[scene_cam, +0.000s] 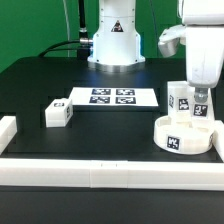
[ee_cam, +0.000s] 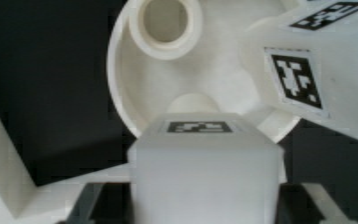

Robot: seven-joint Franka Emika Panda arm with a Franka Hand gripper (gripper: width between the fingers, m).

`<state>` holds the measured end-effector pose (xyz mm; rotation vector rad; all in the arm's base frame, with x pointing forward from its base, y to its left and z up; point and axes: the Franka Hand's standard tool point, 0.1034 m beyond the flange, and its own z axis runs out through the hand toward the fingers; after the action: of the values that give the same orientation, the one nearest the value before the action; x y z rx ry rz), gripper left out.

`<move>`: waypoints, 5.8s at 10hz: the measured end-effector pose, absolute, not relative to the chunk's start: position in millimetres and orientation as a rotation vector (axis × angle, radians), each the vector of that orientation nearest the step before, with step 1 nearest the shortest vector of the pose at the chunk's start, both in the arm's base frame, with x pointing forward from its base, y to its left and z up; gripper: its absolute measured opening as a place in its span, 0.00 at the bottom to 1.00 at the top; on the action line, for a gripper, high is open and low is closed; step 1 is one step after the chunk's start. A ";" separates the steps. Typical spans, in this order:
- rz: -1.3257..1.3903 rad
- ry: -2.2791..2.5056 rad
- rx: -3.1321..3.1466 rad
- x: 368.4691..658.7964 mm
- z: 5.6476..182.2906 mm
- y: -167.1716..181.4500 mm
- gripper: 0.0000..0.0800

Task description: Assemble stool

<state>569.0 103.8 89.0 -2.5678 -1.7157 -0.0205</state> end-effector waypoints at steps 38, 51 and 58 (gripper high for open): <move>0.244 2.077 -2.055 568.2 86.5 133.3 0.42; 0.251 1.722 -2.348 568.1 105.2 133.9 0.81; 0.175 0.805 -2.800 569.2 111.5 133.9 0.81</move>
Offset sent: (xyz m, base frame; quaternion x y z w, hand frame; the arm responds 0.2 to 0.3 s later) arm -0.0015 0.0042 -0.0009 -0.0008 -0.0003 0.1529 0.9882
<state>569.2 133.9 111.5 -2.8000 0.8051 0.1748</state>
